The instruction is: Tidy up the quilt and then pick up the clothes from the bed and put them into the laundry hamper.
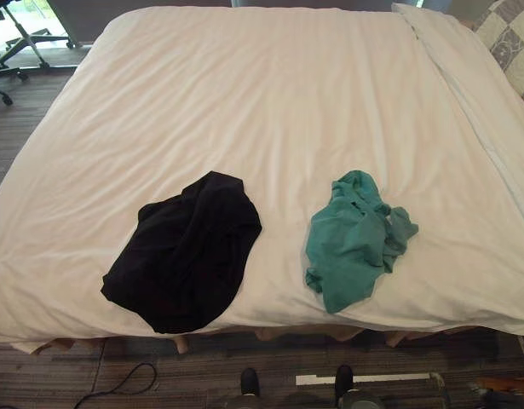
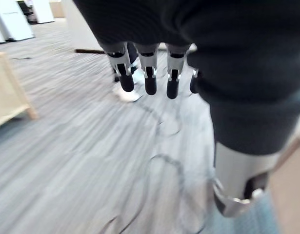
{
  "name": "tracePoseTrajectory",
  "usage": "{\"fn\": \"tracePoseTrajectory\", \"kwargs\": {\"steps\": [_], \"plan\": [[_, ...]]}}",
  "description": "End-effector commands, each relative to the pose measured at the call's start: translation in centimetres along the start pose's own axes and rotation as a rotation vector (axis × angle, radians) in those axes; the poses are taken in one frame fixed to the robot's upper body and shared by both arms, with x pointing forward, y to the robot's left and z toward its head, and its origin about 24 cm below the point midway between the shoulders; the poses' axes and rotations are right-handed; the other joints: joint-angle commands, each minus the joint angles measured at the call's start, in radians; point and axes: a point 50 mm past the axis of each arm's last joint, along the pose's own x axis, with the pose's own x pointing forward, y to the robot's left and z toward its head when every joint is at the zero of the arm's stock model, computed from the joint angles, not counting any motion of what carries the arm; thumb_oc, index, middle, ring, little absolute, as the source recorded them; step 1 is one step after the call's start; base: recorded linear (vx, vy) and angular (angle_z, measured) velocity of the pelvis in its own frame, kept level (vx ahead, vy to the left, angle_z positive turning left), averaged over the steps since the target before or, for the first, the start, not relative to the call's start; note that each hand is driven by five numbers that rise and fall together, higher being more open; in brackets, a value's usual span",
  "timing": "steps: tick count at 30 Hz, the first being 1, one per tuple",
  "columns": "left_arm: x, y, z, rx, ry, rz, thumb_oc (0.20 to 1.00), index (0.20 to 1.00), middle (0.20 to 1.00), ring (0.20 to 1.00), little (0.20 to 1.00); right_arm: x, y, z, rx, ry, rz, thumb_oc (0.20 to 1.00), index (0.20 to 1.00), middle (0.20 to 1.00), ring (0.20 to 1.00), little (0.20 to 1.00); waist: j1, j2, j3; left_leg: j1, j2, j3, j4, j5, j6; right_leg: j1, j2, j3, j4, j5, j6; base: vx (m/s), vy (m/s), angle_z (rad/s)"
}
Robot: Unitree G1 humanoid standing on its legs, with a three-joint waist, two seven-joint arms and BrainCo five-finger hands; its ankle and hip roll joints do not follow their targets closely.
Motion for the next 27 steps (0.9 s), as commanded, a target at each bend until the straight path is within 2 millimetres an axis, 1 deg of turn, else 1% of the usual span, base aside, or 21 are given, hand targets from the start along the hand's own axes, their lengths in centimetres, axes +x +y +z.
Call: {"fn": "tracePoseTrajectory", "kwargs": {"steps": [1,2,3,4,6,7,8,9,11,13,14,15,16,18,20,22,23,25,26,27], "plan": [[-0.1,3.8,10.5,-0.079,-0.419,0.213,1.0,1.0,1.0,1.0,1.0,0.1,-1.6,8.7,-0.001,-0.379,-0.131,1.0,1.0,1.0,1.0,1.0,-0.02,-0.019,-0.008,0.04,0.051,0.027,0.007,-0.047,-0.07,-0.029,-0.073,0.05,0.021,-0.017,0.12,0.0,0.0,0.0],[-1.0,4.9,13.5,-0.09,-0.554,0.246,1.0,1.0,1.0,1.0,1.0,-0.5,-2.2,11.3,-0.018,-0.498,-0.149,1.0,1.0,1.0,1.0,1.0,-0.02,-0.017,-0.01,0.042,0.051,0.026,0.007,-0.047,-0.07,-0.03,-0.072,0.051,0.025,-0.02,0.12,-0.03,0.003,0.04],[-2.1,5.5,16.0,-0.099,-0.669,0.261,1.0,1.0,1.0,1.0,1.0,-1.1,-2.5,13.5,-0.031,-0.594,-0.158,1.0,1.0,1.0,1.0,1.0,-0.019,-0.018,-0.012,0.043,0.052,0.025,0.006,-0.047,-0.07,-0.03,-0.072,0.051,0.028,-0.022,0.119,0.0,0.0,0.0],[-3.1,6.0,18.0,-0.103,-0.761,0.267,1.0,1.0,1.0,1.0,1.0,-1.7,-2.6,15.6,-0.046,-0.68,-0.148,1.0,1.0,1.0,1.0,1.0,-0.018,-0.018,-0.014,0.045,0.053,0.025,0.007,-0.047,-0.069,-0.031,-0.07,0.051,0.031,-0.023,0.119,0.0,0.0,0.0],[-6.0,7.0,22.2,-0.117,-0.98,0.239,1.0,1.0,1.0,1.0,1.0,-3.3,-3.0,19.6,-0.117,-0.857,-0.113,1.0,1.0,1.0,1.0,1.0,-0.013,-0.021,-0.014,0.046,0.055,0.025,0.006,-0.047,-0.068,-0.034,-0.07,0.051,0.035,-0.024,0.117,-0.02,0.012,-0.06],[-7.4,7.0,23.7,-0.081,-1.074,0.21,1.0,1.0,1.0,1.0,1.0,-4.1,-3.0,21.2,-0.16,-0.933,-0.096,1.0,1.0,1.0,1.0,1.0,-0.01,-0.023,-0.015,0.048,0.055,0.025,0.006,-0.047,-0.067,-0.034,-0.069,0.051,0.036,-0.023,0.117,-0.04,0.008,-0.06],[-8.5,6.8,24.6,-0.042,-1.145,0.182,1.0,1.0,1.0,1.0,1.0,-5.1,-2.8,22.7,-0.2,-1.01,-0.08,1.0,1.0,1.0,1.0,1.0,-0.008,-0.027,-0.015,0.046,0.054,0.026,0.004,-0.041,-0.066,-0.039,-0.069,0.052,0.036,-0.018,0.115,-0.02,0.004,-0.06],[-9.8,5.9,25.5,-0.012,-1.212,0.141,1.0,1.0,1.0,1.0,1.0,-6.2,-2.3,24.1,-0.237,-1.086,-0.053,1.0,1.0,1.0,1.0,1.0,-0.007,-0.031,-0.018,0.046,0.054,0.029,0.003,-0.04,-0.065,-0.041,-0.069,0.052,0.037,-0.016,0.114,-0.02,0.001,-0.03],[-10.8,4.4,26.5,0.017,-1.258,0.064,1.0,1.0,1.0,1.0,1.0,-8.0,-1.2,26.3,-0.301,-1.202,-0.015,1.0,1.0,1.0,1.0,1.0,-0.005,-0.035,-0.014,0.049,0.057,0.035,0.003,-0.042,-0.064,-0.042,-0.068,0.056,0.038,-0.018,0.112,-0.01,0.0,-0.03],[-11.5,2.1,27.2,0.066,-1.278,-0.02,1.0,1.0,1.0,1.0,1.0,-10.0,0.5,28.1,-0.346,-1.304,0.042,1.0,1.0,1.0,1.0,1.0,-0.003,-0.041,-0.005,0.05,0.057,0.04,0.003,-0.042,-0.062,-0.047,-0.067,0.062,0.042,-0.016,0.11,-0.03,-0.002,-0.01],[-12.1,0.8,27.8,0.107,-1.294,-0.058,1.0,1.0,1.0,1.0,1.0,-11.2,1.3,29.3,-0.364,-1.366,0.058,1.0,1.0,1.0,1.0,1.0,-0.002,-0.043,0.009,0.047,0.059,0.044,0.003,-0.041,-0.06,-0.057,-0.066,0.066,0.047,-0.015,0.109,-0.07,-0.006,-0.05],[-12.4,0.2,28.0,0.136,-1.306,-0.074,1.0,1.0,1.0,1.0,1.0,-11.8,1.8,29.7,-0.371,-1.391,0.071,1.0,1.0,1.0,1.0,1.0,-0.001,-0.045,0.018,0.044,0.06,0.045,0.004,-0.04,-0.06,-0.063,-0.065,0.067,0.049,-0.015,0.108,-0.06,-0.007,-0.12],[-12.4,0.2,28.1,0.135,-1.306,-0.072,1.0,1.0,1.0,1.0,1.0,-11.8,1.8,29.9,-0.37,-1.392,0.07,1.0,1.0,1.0,1.0,1.0,0.0,-0.045,0.02,0.044,0.061,0.046,0.004,-0.039,-0.06,-0.064,-0.065,0.068,0.051,-0.015,0.108,-0.07,-0.008,-0.16],[-13.5,-1.3,29.0,0.198,-1.341,-0.099,1.0,1.0,1.0,1.0,1.0,-13.7,2.8,31.1,-0.373,-1.472,0.098,1.0,1.0,1.0,1.0,1.0,0.0,-0.052,0.053,0.025,0.063,0.046,0.007,-0.033,-0.059,-0.091,-0.063,0.075,0.06,-0.013,0.108,-0.14,-0.018,-0.06],[-14.1,-2.7,30.2,0.243,-1.349,-0.089,1.0,1.0,1.0,1.0,1.0,-15.4,3.4,32.5,-0.351,-1.535,0.108,1.0,1.0,1.0,1.0,1.0,0.003,-0.056,0.094,-0.009,0.065,0.044,0.017,-0.024,-0.058,-0.13,-0.063,0.083,0.077,-0.011,0.106,-0.19,-0.011,0.01],[-13.8,-3.7,31.0,0.325,-1.307,-0.043,1.0,1.0,1.0,1.0,1.0,-17.4,3.6,33.9,-0.33,-1.616,0.104,1.0,1.0,1.0,1.0,1.0,0.004,-0.063,0.141,-0.059,0.068,0.047,0.035,-0.014,-0.06,-0.18,-0.059,0.09,0.092,-0.005,0.103,-0.17,0.002,-0.09],[-13.8,-3.7,31.1,0.324,-1.308,-0.041,1.0,1.0,1.0,1.0,1.0,-17.4,3.5,34.0,-0.329,-1.617,0.101,1.0,1.0,1.0,1.0,1.0,0.004,-0.062,0.141,-0.062,0.069,0.047,0.037,-0.015,-0.06,-0.184,-0.059,0.091,0.094,-0.005,0.103,-0.12,-0.004,-0.1],[-13.2,-3.7,31.8,0.411,-1.272,0.035,1.0,1.0,1.0,1.0,1.0,-18.5,3.3,34.8,-0.316,-1.667,0.083,1.0,1.0,1.0,1.0,1.0,0.004,-0.066,0.172,-0.106,0.076,0.048,0.052,-0.005,-0.065,-0.225,-0.058,0.09,0.106,0.002,0.103,-0.12,-0.014,-0.04],[-12.4,-3.6,32.3,0.525,-1.237,0.102,0.793,0.793,0.793,0.793,0.793,-19.2,3.2,35.4,-0.31,-1.701,0.068,1.0,1.0,1.0,1.0,1.0,0.002,-0.068,0.188,-0.136,0.08,0.05,0.06,0.003,-0.068,-0.252,-0.057,0.087,0.111,0.008,0.103,-0.1,-0.013,0.01],[-12.5,-3.6,32.4,0.525,-1.239,0.103,0.586,0.586,0.586,0.586,0.586,-19.2,3.2,35.5,-0.308,-1.701,0.066,1.0,1.0,1.0,1.0,1.0,0.003,-0.067,0.188,-0.14,0.08,0.049,0.061,0.004,-0.068,-0.255,-0.057,0.087,0.111,0.008,0.103,-0.07,-0.004,-0.01]]}}
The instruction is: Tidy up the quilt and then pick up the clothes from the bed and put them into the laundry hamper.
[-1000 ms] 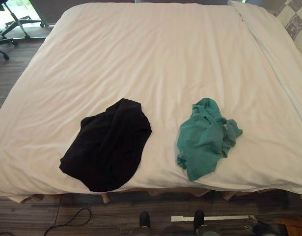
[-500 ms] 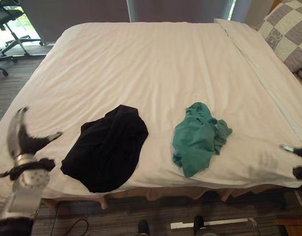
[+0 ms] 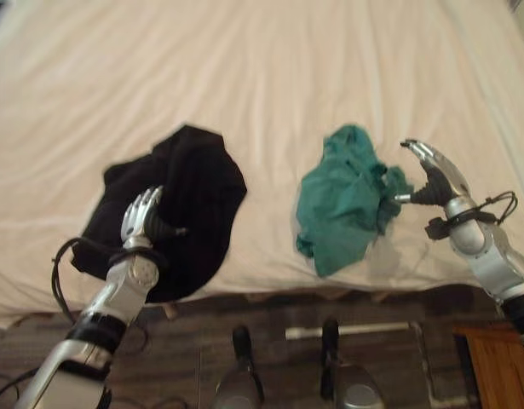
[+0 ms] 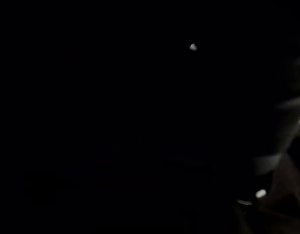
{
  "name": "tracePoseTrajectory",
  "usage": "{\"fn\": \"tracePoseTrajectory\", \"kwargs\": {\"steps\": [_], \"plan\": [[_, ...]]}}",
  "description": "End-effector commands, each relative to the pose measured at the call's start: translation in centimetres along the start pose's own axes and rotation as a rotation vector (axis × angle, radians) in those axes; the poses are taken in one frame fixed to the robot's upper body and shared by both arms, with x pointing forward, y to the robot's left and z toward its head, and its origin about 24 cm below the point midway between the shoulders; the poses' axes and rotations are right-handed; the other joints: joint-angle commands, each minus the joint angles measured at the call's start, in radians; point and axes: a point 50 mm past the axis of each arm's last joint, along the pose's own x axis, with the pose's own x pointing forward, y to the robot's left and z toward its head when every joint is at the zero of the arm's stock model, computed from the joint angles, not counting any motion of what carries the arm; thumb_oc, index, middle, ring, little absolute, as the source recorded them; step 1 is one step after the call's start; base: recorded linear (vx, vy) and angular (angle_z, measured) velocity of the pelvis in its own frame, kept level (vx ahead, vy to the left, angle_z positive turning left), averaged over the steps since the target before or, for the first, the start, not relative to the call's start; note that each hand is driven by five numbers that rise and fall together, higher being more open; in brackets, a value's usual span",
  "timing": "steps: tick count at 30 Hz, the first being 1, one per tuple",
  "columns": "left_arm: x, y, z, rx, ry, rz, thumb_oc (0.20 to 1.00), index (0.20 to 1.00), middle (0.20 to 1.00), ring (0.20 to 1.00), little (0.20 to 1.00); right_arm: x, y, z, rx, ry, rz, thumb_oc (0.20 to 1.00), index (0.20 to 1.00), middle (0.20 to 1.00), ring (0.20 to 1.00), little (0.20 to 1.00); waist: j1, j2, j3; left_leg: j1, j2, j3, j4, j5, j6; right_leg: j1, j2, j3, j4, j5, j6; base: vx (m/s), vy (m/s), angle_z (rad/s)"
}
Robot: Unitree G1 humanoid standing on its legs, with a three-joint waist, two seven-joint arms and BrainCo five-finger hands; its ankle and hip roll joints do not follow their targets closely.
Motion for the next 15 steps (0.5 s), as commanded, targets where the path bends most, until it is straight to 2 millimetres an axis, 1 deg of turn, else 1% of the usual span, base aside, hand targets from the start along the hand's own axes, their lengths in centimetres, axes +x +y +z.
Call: {"fn": "tracePoseTrajectory", "kwargs": {"steps": [1,2,3,4,5,6,8,9,10,11,12,13,14,15], "plan": [[1.7,1.6,-0.9,0.25,0.063,0.017,0.2,0.2,0.2,0.2,0.2,1.8,-2.9,2.6,-0.064,-0.133,-0.118,1.0,1.0,1.0,1.0,1.0,0.019,-0.019,0.006,-0.008,0.075,0.022,0.064,-0.066,-0.075,-0.093,-0.07,0.037,0.111,-0.07,0.114,-0.04,0.008,-0.02],[1.6,0.9,-1.7,0.29,0.092,-0.029,0.2,0.2,0.2,0.2,0.2,2.2,-3.1,2.9,-0.08,-0.147,-0.128,1.0,1.0,1.0,1.0,1.0,0.02,-0.018,0.014,-0.019,0.076,0.022,0.066,-0.063,-0.076,-0.104,-0.072,0.038,0.113,-0.067,0.115,-0.08,0.019,-0.05],[0.8,-0.2,-2.7,0.293,0.126,-0.09,0.2,0.2,0.2,0.2,0.2,2.5,-3.6,2.9,-0.116,-0.151,-0.151,1.0,1.0,1.0,1.0,1.0,0.029,-0.012,0.029,-0.043,0.075,0.02,0.073,-0.06,-0.078,-0.123,-0.074,0.037,0.118,-0.064,0.115,-0.05,0.017,0.01],[0.8,-0.2,-2.8,0.293,0.127,-0.09,0.2,0.2,0.2,0.2,0.2,2.5,-3.6,2.9,-0.116,-0.152,-0.151,1.0,1.0,1.0,1.0,1.0,0.027,-0.012,0.028,-0.045,0.075,0.02,0.074,-0.06,-0.078,-0.124,-0.074,0.036,0.119,-0.064,0.115,-0.05,0.015,-0.04],[0.5,-0.7,-2.9,0.272,0.124,-0.104,0.2,0.2,0.2,0.2,0.2,2.7,-3.7,2.7,-0.136,-0.143,-0.159,1.0,1.0,1.0,1.0,1.0,0.034,-0.008,0.034,-0.056,0.074,0.018,0.077,-0.059,-0.078,-0.135,-0.077,0.035,0.123,-0.062,0.113,-0.04,0.009,0.01],[0.1,-1.3,-2.7,0.25,0.103,-0.113,0.2,0.2,0.2,0.2,0.2,3.3,-3.3,1.8,-0.163,-0.089,-0.146,1.0,1.0,1.0,1.0,1.0,0.05,0.001,0.045,-0.073,0.067,0.011,0.083,-0.055,-0.076,-0.146,-0.084,0.033,0.129,-0.062,0.111,-0.05,0.015,0.04],[-0.7,-2.1,-2.6,0.207,0.088,-0.126,0.2,0.2,0.2,0.2,0.2,3.7,-2.3,0.8,-0.158,-0.024,-0.109,1.0,1.0,1.0,1.0,1.0,0.061,0.009,0.053,-0.087,0.06,0.006,0.089,-0.055,-0.074,-0.152,-0.091,0.029,0.133,-0.062,0.109,-0.05,0.016,0.05],[-0.8,-2.1,-2.7,0.206,0.092,-0.126,0.2,0.2,0.2,0.2,0.2,3.8,-2.2,0.9,-0.157,-0.027,-0.107,1.0,1.0,1.0,1.0,1.0,0.057,0.009,0.051,-0.088,0.06,0.006,0.09,-0.056,-0.074,-0.152,-0.091,0.029,0.134,-0.062,0.109,-0.05,0.029,0.04],[-2.0,-3.5,-2.6,0.122,0.071,-0.154,0.2,0.2,0.2,0.2,0.2,3.8,-0.1,-0.5,-0.122,0.064,-0.031,1.0,1.0,1.0,1.0,1.0,0.074,0.017,0.054,-0.092,0.051,0.0,0.097,-0.059,-0.07,-0.15,-0.1,0.024,0.136,-0.06,0.108,-0.03,0.022,0.1],[-2.0,-3.5,-2.6,0.121,0.073,-0.153,0.2,0.2,0.2,0.2,0.2,3.8,-0.1,-0.5,-0.122,0.063,-0.03,1.0,1.0,1.0,1.0,1.0,0.072,0.017,0.054,-0.092,0.051,-0.001,0.097,-0.059,-0.07,-0.149,-0.1,0.024,0.136,-0.06,0.108,-0.05,0.056,0.12],[-2.9,-4.6,-2.1,0.011,0.05,-0.164,0.2,0.2,0.2,0.2,0.2,3.6,2.0,-1.0,-0.101,0.108,0.054,0.947,0.947,0.947,0.947,0.947,0.091,0.024,0.052,-0.088,0.041,-0.008,0.098,-0.066,-0.066,-0.142,-0.11,0.019,0.133,-0.055,0.109,-0.02,0.04,0.11],[-3.5,-5.1,-2.0,-0.052,0.052,-0.167,0.2,0.2,0.2,0.2,0.2,3.3,3.4,-0.8,-0.079,0.109,0.106,0.376,0.376,0.376,0.376,0.376,0.091,0.027,0.049,-0.082,0.036,-0.014,0.099,-0.072,-0.063,-0.132,-0.115,0.017,0.131,-0.056,0.109,-0.02,0.041,0.1],[-3.5,-5.1,-2.0,-0.052,0.053,-0.167,0.2,0.2,0.2,0.2,0.2,3.3,3.4,-0.8,-0.079,0.108,0.106,0.2,0.2,0.2,0.2,0.2,0.09,0.027,0.048,-0.084,0.035,-0.014,0.099,-0.072,-0.063,-0.132,-0.115,0.016,0.13,-0.056,0.109,0.0,0.004,0.1],[-4.0,-5.6,-1.9,-0.119,0.056,-0.161,0.2,0.2,0.2,0.2,0.2,2.6,5.1,-0.6,-0.029,0.12,0.155,0.2,0.2,0.2,0.2,0.2,0.094,0.029,0.042,-0.082,0.029,-0.025,0.103,-0.077,-0.059,-0.126,-0.118,0.018,0.131,-0.059,0.107,0.03,-0.035,0.09]]}}
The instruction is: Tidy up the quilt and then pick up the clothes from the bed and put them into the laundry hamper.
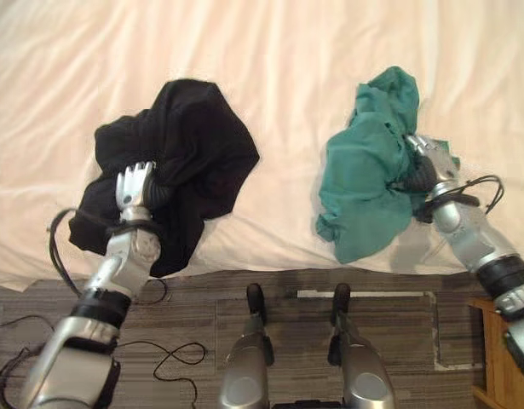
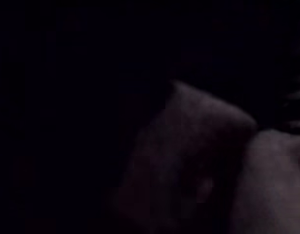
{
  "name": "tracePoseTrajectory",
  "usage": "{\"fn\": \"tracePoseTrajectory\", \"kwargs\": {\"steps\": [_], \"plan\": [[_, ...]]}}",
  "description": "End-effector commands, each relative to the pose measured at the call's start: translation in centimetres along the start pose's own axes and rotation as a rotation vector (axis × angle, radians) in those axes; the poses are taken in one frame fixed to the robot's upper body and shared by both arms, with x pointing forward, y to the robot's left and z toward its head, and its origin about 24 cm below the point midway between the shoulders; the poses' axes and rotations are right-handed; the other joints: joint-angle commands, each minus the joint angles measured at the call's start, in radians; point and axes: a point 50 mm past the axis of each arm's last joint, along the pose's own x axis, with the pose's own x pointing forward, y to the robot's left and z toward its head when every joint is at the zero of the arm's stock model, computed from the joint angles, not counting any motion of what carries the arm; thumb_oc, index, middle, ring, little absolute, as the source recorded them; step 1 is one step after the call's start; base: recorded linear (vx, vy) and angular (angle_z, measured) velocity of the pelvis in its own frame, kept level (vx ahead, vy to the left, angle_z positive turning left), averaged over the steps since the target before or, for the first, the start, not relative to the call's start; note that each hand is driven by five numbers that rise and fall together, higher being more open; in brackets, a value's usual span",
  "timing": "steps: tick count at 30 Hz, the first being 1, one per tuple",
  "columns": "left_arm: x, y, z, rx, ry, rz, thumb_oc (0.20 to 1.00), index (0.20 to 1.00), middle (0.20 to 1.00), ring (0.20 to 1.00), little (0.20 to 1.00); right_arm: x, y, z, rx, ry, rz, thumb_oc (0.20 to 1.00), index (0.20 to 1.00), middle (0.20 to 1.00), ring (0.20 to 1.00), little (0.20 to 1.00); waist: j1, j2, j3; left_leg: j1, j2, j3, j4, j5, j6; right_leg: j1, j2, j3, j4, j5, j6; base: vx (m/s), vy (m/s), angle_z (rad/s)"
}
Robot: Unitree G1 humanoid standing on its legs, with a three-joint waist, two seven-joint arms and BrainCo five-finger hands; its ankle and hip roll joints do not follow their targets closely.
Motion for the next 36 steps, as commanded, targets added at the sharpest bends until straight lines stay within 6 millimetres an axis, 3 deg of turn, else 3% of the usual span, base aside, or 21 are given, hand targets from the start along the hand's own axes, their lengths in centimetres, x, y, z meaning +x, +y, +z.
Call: {"fn": "tracePoseTrajectory", "kwargs": {"steps": [1,2,5,7,8,11,12,13,14,15,16,17,22,24,25,26,28,30,32,33,36], "plan": [[-5.5,-6.2,-3.5,-0.156,0.16,-0.222,0.2,0.2,0.2,0.2,0.2,-1.8,4.6,1.2,0.15,-0.02,0.184,0.2,0.2,0.2,0.2,0.2,0.06,-0.027,-0.057,-0.043,0.035,-0.036,0.101,-0.096,-0.052,-0.1,-0.099,0.05,0.14,-0.087,0.108,0.07,-0.086,0.11],[-5.9,-6.3,-3.4,-0.212,0.17,-0.208,0.2,0.2,0.2,0.2,0.2,-2.8,6.2,1.1,0.216,0.007,0.228,0.2,0.2,0.2,0.2,0.2,0.062,-0.026,-0.069,-0.042,0.025,-0.061,0.096,-0.093,-0.046,-0.091,-0.088,0.067,0.153,-0.101,0.103,0.08,-0.146,0.34],[-6.5,-6.9,-3.4,-0.408,0.223,-0.18,0.2,0.2,0.2,0.2,0.2,-5.8,10.0,1.5,0.386,0.054,0.349,0.2,0.2,0.2,0.2,0.2,0.056,-0.014,-0.11,-0.044,-0.021,-0.161,0.073,-0.076,-0.016,-0.072,0.023,0.245,0.189,-0.191,0.075,0.07,-0.076,0.93],[-6.8,-6.9,-3.6,-0.48,0.25,-0.159,0.2,0.2,0.2,0.2,0.2,-6.4,11.2,2.4,0.459,0.053,0.399,0.2,0.2,0.2,0.2,0.2,0.073,-0.011,-0.126,-0.043,-0.031,-0.188,0.064,-0.068,-0.014,-0.05,0.044,0.264,0.179,-0.2,0.06,0.05,-0.1,1.02],[-7.1,-6.9,-3.9,-0.564,0.278,-0.122,0.2,0.2,0.2,0.2,0.2,-7.5,12.7,3.6,0.644,0.077,0.444,0.2,0.2,0.2,0.2,0.2,0.102,-0.002,-0.143,-0.032,-0.045,-0.257,0.046,-0.054,-0.018,-0.009,0.061,0.252,0.157,-0.216,0.039,0.06,-0.171,0.71],[-9.0,-7.8,-5.2,-0.671,0.382,-0.074,0.2,0.2,0.2,0.2,0.2,-9.4,14.3,3.8,1.048,0.192,0.418,0.2,0.2,0.2,0.2,0.2,0.132,0.022,-0.163,-0.048,-0.049,-0.292,0.024,-0.011,-0.048,0.054,0.039,0.134,0.086,-0.21,0.046,-0.03,-0.157,0.89],[-9.3,-8.2,-5.1,-0.716,0.392,-0.07,0.2,0.2,0.2,0.2,0.2,-9.7,14.0,3.4,1.114,0.211,0.381,0.2,0.2,0.2,0.2,0.2,0.133,0.028,-0.164,-0.058,-0.043,-0.252,0.027,-0.004,-0.056,0.071,0.024,0.089,0.069,-0.214,0.053,-0.13,-0.035,1.1],[-9.4,-8.4,-4.8,-0.759,0.402,-0.056,0.2,0.2,0.2,0.2,0.2,-9.7,13.7,3.0,1.15,0.223,0.342,0.2,0.2,0.2,0.2,0.2,0.13,0.035,-0.167,-0.076,-0.027,-0.176,0.041,0.005,-0.056,0.08,0.007,0.036,0.051,-0.204,0.061,-0.18,0.01,1.35],[-9.4,-8.5,-4.4,-0.802,0.4,-0.036,0.2,0.2,0.2,0.2,0.2,-9.7,13.1,2.5,1.175,0.231,0.294,0.2,0.2,0.2,0.2,0.2,0.12,0.033,-0.172,-0.076,0.021,-0.014,0.067,-0.004,-0.054,0.09,-0.023,-0.043,0.045,-0.194,0.073,-0.22,0.023,1.74],[-9.5,-8.6,-4.2,-0.825,0.397,-0.045,0.2,0.2,0.2,0.2,0.2,-9.6,12.9,2.3,1.174,0.24,0.266,0.2,0.2,0.2,0.2,0.2,0.115,0.03,-0.177,-0.07,0.057,0.071,0.095,-0.004,-0.054,0.097,-0.039,-0.082,0.041,-0.176,0.074,-0.16,0.01,1.55],[-9.5,-8.6,-4.2,-0.825,0.397,-0.045,0.2,0.2,0.2,0.2,0.2,-9.6,12.9,2.3,1.174,0.24,0.266,0.2,0.2,0.2,0.2,0.2,0.115,0.03,-0.178,-0.071,0.057,0.071,0.095,-0.004,-0.055,0.096,-0.038,-0.082,0.041,-0.175,0.074,-0.2,0.035,1.56],[-10.6,-8.6,-4.7,-0.889,0.424,-0.023,0.2,0.2,0.2,0.2,0.2,-9.6,11.8,1.9,1.134,0.217,0.213,0.2,0.2,0.2,0.2,0.2,0.114,0.023,-0.189,-0.033,0.116,0.16,0.136,-0.016,-0.068,0.118,-0.084,-0.169,0.047,-0.15,0.075,-0.17,0.044,1.24],[-13.2,-9.4,-6.4,-1.01,0.562,0.026,0.2,0.2,0.2,0.2,0.2,-10.4,9.8,0.4,0.936,0.195,0.135,0.2,0.2,0.2,0.2,0.2,0.114,-0.004,-0.239,0.068,0.235,0.162,0.16,-0.04,-0.118,0.176,-0.179,-0.345,0.1,-0.137,0.09,-0.08,0.132,1.46],[-13.6,-9.6,-6.6,-1.005,0.58,0.019,0.2,0.2,0.2,0.2,0.2,-10.8,9.9,0.0,0.896,0.208,0.138,0.2,0.2,0.2,0.2,0.2,0.107,-0.001,-0.253,0.073,0.238,0.174,0.143,-0.032,-0.12,0.194,-0.188,-0.373,0.104,-0.134,0.097,-0.02,0.188,2.22],[-14.0,-9.7,-6.8,-0.983,0.59,0.002,0.2,0.2,0.2,0.2,0.2,-11.8,9.7,-1.7,0.75,0.249,0.149,0.2,0.2,0.2,0.2,0.2,0.114,-0.004,-0.266,0.069,0.234,0.216,0.11,-0.016,-0.125,0.212,-0.221,-0.411,0.122,-0.111,0.109,0.03,0.278,2.32],[-14.0,-9.7,-6.8,-0.97,0.589,-0.012,0.2,0.2,0.2,0.2,0.2,-12.4,9.7,-2.3,0.7,0.273,0.158,0.2,0.2,0.2,0.2,0.2,0.119,-0.009,-0.265,0.06,0.211,0.199,0.105,-0.019,-0.119,0.217,-0.249,-0.42,0.145,-0.067,0.125,0.06,0.381,1.6],[-14.2,-9.8,-6.8,-0.957,0.588,-0.029,0.2,0.2,0.2,0.2,0.2,-13.7,10.2,-3.2,0.658,0.321,0.177,0.2,0.2,0.2,0.2,0.2,0.12,-0.016,-0.275,0.045,0.185,0.175,0.101,-0.031,-0.104,0.233,-0.275,-0.451,0.156,-0.068,0.132,0.12,0.197,1.84],[-14.4,-10.9,-6.5,-0.943,0.608,-0.085,0.2,0.2,0.2,0.2,0.2,-16.4,12.2,-5.4,0.647,0.502,0.2,0.2,0.2,0.2,0.2,0.2,0.07,-0.034,-0.252,0.029,0.112,0.101,0.095,-0.072,-0.056,0.193,-0.244,-0.263,0.217,-0.084,0.116,0.21,0.276,2.19],[-14.9,-12.8,-6.7,-0.899,0.672,-0.172,0.2,0.2,0.2,0.2,0.2,-19.1,14.1,-7.2,0.693,0.68,0.209,0.2,0.2,0.2,0.2,0.2,0.014,-0.017,-0.24,0.05,0.052,0.044,0.067,-0.068,-0.02,0.084,-0.071,0.057,0.206,-0.197,0.093,0.22,0.352,1.93],[-15.0,-13.4,-6.7,-0.882,0.687,-0.203,0.2,0.2,0.2,0.2,0.2,-20.3,14.7,-8.0,0.693,0.75,0.213,0.2,0.2,0.2,0.2,0.2,0.003,-0.009,-0.233,0.073,0.026,0.016,0.043,-0.072,-0.013,0.067,-0.028,0.116,0.199,-0.211,0.084,0.29,0.227,1.8],[-16.4,-15.3,-8.0,-0.739,0.792,-0.323,0.2,0.2,0.2,0.2,0.2,-23.6,16.2,-10.3,0.634,0.937,0.256,0.2,0.2,0.2,0.2,0.2,-0.029,0.001,-0.218,0.111,-0.015,-0.039,0.018,-0.091,0.002,0.044,0.01,0.137,0.15,-0.205,0.066,0.19,0.039,1.47]]}}
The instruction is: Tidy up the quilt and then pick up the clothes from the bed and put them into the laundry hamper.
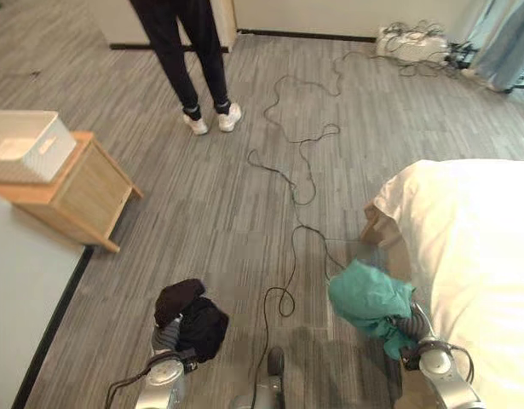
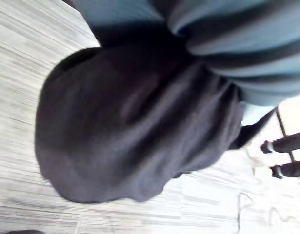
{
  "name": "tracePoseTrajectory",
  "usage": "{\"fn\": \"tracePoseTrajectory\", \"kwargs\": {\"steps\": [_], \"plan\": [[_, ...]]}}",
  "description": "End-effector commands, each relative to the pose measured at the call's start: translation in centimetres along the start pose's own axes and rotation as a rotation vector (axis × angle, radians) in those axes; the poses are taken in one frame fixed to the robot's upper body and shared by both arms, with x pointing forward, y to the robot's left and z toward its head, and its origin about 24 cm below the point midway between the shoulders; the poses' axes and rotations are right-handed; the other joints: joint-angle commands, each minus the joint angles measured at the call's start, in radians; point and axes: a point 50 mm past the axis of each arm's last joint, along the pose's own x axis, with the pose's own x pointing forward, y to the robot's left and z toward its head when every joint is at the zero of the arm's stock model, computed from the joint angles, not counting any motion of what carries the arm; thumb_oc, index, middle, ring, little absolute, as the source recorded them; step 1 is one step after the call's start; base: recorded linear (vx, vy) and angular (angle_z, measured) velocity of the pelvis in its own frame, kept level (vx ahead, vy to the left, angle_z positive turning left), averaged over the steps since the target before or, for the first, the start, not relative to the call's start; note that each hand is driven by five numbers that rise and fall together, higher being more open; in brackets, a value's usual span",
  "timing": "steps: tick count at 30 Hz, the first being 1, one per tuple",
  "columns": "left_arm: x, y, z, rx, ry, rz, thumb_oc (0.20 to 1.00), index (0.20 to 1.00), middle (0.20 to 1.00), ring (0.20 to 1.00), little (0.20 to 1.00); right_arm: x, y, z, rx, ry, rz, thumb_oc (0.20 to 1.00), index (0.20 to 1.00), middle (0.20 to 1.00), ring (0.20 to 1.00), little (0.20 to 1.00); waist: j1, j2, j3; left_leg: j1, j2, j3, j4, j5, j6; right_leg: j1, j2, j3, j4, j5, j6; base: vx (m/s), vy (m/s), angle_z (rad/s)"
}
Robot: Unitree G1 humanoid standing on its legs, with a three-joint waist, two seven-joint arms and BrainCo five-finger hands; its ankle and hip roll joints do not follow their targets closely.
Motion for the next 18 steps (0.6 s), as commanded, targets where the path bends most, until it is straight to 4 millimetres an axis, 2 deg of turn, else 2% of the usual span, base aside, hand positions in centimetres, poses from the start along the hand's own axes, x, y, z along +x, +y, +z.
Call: {"fn": "tracePoseTrajectory", "kwargs": {"steps": [1,2,3,5,6,8,9,10,11,12,13,14,15,16,17,18], "plan": [[1.0,0.3,0.9,0.198,-0.019,-0.032,0.2,0.2,0.2,0.2,0.2,1.0,-2.7,-1.2,0.063,0.092,-0.123,0.2,0.2,0.2,0.2,0.2,-0.015,-0.01,0.057,0.096,0.119,0.035,0.037,-0.122,-0.186,-0.018,-0.041,-0.035,-0.094,0.127,0.091,0.12,0.013,1.14],[1.2,0.4,0.3,0.204,0.025,-0.032,0.2,0.2,0.2,0.2,0.2,1.0,-2.4,-2.2,0.07,0.142,-0.111,0.2,0.2,0.2,0.2,0.2,-0.012,-0.015,0.046,0.097,0.11,0.03,0.046,-0.133,-0.182,-0.014,-0.045,-0.035,-0.107,0.143,0.09,0.05,0.023,1.31],[0.9,0.7,-1.1,0.214,0.083,-0.031,0.2,0.2,0.2,0.2,0.2,0.7,-2.2,-3.9,0.058,0.233,-0.098,0.2,0.2,0.2,0.2,0.2,-0.008,-0.019,0.039,0.098,0.103,0.027,0.053,-0.143,-0.178,0.004,-0.044,-0.03,-0.125,0.141,0.087,0.12,0.002,1.21],[0.5,1.3,-3.0,0.218,0.165,-0.005,0.2,0.2,0.2,0.2,0.2,0.2,-2.2,-5.6,0.033,0.312,-0.074,0.2,0.2,0.2,0.2,0.2,-0.005,-0.02,0.018,0.118,0.098,0.033,0.059,-0.159,-0.175,0.029,-0.046,-0.029,-0.155,0.161,0.089,0.15,0.005,0.33],[-0.9,-1.3,-6.9,0.65,0.344,-0.174,0.2,0.2,0.2,0.2,0.2,-3.0,-2.4,-11.6,-0.215,0.604,0.046,0.2,0.2,0.2,0.2,0.2,0.008,-0.008,0.003,0.271,0.091,-0.043,0.004,-0.198,-0.162,0.16,0.053,-0.047,-0.179,0.088,0.026,0.1,0.001,-0.22],[-1.0,-1.2,-7.1,0.646,0.352,-0.179,0.2,0.2,0.2,0.2,0.2,-3.1,-2.5,-11.6,-0.207,0.606,0.047,0.2,0.2,0.2,0.2,0.2,0.009,-0.005,0.002,0.274,0.094,-0.041,0.011,-0.201,-0.164,0.161,0.054,-0.047,-0.178,0.085,0.025,0.08,-0.048,0.06],[-1.0,-1.2,-6.9,0.616,0.342,-0.175,0.2,0.2,0.2,0.2,0.2,-2.8,-2.6,-11.3,-0.197,0.588,0.042,0.2,0.2,0.2,0.2,0.2,0.011,-0.005,0.011,0.261,0.098,-0.033,0.078,-0.217,-0.164,0.164,0.056,-0.041,-0.17,0.074,0.015,0.08,-0.069,0.13],[-1.0,-1.2,-6.9,0.616,0.342,-0.175,0.2,0.2,0.2,0.2,0.2,-2.8,-2.6,-11.3,-0.197,0.588,0.042,0.2,0.2,0.2,0.2,0.2,0.011,-0.004,0.01,0.257,0.099,-0.033,0.084,-0.22,-0.164,0.162,0.056,-0.041,-0.169,0.074,0.015,0.04,-0.119,-0.05],[-0.5,-1.3,-6.0,0.59,0.309,-0.166,0.2,0.2,0.2,0.2,0.2,-2.2,-2.6,-10.4,-0.186,0.544,0.038,0.2,0.2,0.2,0.2,0.2,0.019,-0.011,0.036,0.185,0.091,-0.031,0.26,-0.185,-0.182,0.169,0.061,-0.035,-0.161,0.064,-0.004,-0.01,-0.074,-0.15],[-0.5,-1.3,-6.0,0.59,0.308,-0.166,0.2,0.2,0.2,0.2,0.2,-2.2,-2.6,-10.4,-0.186,0.544,0.038,0.2,0.2,0.2,0.2,0.2,0.018,-0.01,0.034,0.175,0.093,-0.033,0.273,-0.191,-0.183,0.165,0.062,-0.037,-0.159,0.064,-0.005,-0.04,-0.194,-0.2],[0.1,-1.4,-4.7,0.588,0.265,-0.156,0.2,0.2,0.2,0.2,0.2,-1.4,-2.9,-9.3,-0.183,0.5,0.028,0.2,0.2,0.2,0.2,0.2,0.044,-0.033,0.083,0.018,0.096,-0.07,0.524,-0.073,-0.201,0.177,0.056,-0.033,-0.151,0.066,-0.028,-0.01,-0.191,-0.13],[0.4,-1.6,-4.2,0.607,0.248,-0.148,0.2,0.2,0.2,0.2,0.2,-0.9,-3.1,-8.5,-0.201,0.47,0.029,0.2,0.2,0.2,0.2,0.2,0.06,-0.047,0.101,-0.037,0.081,-0.073,0.589,-0.055,-0.19,0.19,0.049,-0.03,-0.154,0.065,-0.037,0.07,-0.238,-0.05],[0.5,-1.7,-3.9,0.62,0.238,-0.147,0.2,0.2,0.2,0.2,0.2,-0.7,-3.1,-8.2,-0.224,0.46,0.031,0.2,0.2,0.2,0.2,0.2,0.07,-0.057,0.103,-0.095,0.07,-0.063,0.62,-0.072,-0.18,0.203,0.046,-0.027,-0.163,0.057,-0.04,0.11,-0.111,-0.08],[0.5,-1.6,-3.8,0.621,0.238,-0.147,0.2,0.2,0.2,0.2,0.2,-0.7,-3.1,-8.2,-0.224,0.46,0.032,0.2,0.2,0.2,0.2,0.2,0.07,-0.056,0.103,-0.1,0.071,-0.063,0.63,-0.079,-0.179,0.204,0.047,-0.028,-0.164,0.054,-0.039,0.39,-0.014,-0.19],[0.4,-2.2,-3.8,0.619,0.232,-0.154,0.2,0.2,0.2,0.2,0.2,-0.5,-3.0,-7.8,-0.261,0.439,0.042,0.2,0.2,0.2,0.2,0.2,0.096,-0.052,0.087,-0.159,0.04,-0.022,0.514,-0.136,-0.154,0.247,0.059,-0.009,-0.197,0.023,-0.03,0.32,0.038,-0.25],[0.4,-2.2,-3.9,0.619,0.233,-0.154,0.2,0.2,0.2,0.2,0.2,-0.5,-3.0,-7.8,-0.262,0.441,0.043,0.2,0.2,0.2,0.2,0.2,0.1,-0.055,0.087,-0.153,0.037,-0.017,0.51,-0.138,-0.153,0.25,0.054,-0.006,-0.199,0.021,-0.029,0.62,0.098,-0.21]]}}
